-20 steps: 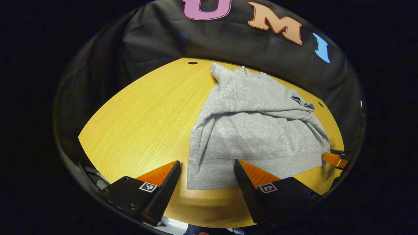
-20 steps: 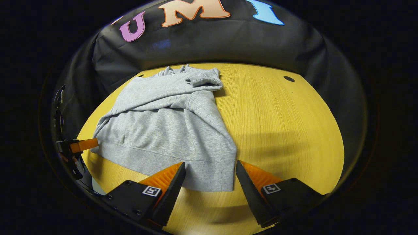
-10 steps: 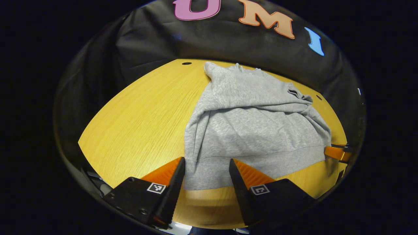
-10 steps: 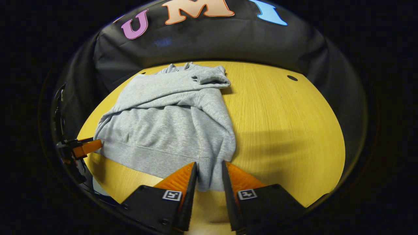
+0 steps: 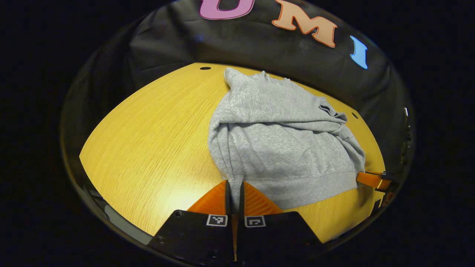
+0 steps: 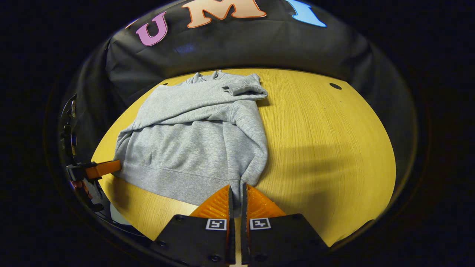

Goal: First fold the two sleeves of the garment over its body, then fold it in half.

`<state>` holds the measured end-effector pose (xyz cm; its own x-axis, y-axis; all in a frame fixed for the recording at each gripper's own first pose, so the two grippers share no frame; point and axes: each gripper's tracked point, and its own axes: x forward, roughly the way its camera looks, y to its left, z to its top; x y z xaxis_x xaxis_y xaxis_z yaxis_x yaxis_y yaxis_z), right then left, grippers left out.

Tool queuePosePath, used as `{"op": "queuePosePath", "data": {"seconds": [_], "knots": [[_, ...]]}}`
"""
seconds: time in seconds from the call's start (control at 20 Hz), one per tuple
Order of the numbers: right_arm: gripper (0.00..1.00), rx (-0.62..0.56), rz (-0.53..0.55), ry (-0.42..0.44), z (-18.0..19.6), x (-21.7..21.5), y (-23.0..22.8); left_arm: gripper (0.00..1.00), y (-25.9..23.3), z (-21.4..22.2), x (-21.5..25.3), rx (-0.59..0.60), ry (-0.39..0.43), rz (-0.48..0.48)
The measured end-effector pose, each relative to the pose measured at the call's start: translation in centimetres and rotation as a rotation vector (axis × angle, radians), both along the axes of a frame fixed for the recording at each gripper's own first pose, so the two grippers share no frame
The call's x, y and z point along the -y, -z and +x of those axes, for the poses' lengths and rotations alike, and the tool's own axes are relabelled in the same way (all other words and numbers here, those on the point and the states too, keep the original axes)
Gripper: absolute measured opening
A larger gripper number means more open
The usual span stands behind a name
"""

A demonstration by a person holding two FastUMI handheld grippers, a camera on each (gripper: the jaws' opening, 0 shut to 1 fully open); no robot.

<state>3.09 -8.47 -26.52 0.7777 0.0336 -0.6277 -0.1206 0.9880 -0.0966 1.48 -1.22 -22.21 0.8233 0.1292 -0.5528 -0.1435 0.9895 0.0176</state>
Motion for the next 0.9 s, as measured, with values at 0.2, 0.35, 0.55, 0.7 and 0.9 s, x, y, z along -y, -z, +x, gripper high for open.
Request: {"op": "queuePosePath", "data": {"seconds": [0.2, 0.35, 0.55, 0.7, 0.9], "knots": [[0.08, 0.0, 0.059, 0.015, 0.0, -0.2, -0.8, 0.01, -0.7, 0.0, 0.2, -0.008, -0.015, -0.059], [0.08, 0.025, 0.128, 0.036, 0.4, -0.4, -2.3, 0.0, -2.5, 0.4, 0.4, 0.03, -0.027, -0.139], [0.08, 0.081, 0.194, 0.025, 1.6, -1.8, -5.3, 0.0, -5.8, 2.2, 1.2, 0.097, -0.021, -0.194], [0.08, 0.13, 0.229, 0.011, 3.5, -2.9, -7.8, 0.01, -8.5, 4.2, 2.0, 0.148, 0.001, -0.209], [0.08, 0.177, 0.245, 0.014, 6.5, -2.9, -10.1, 0.0, -10.6, 7.1, 2.2, 0.186, 0.003, -0.245]]}}
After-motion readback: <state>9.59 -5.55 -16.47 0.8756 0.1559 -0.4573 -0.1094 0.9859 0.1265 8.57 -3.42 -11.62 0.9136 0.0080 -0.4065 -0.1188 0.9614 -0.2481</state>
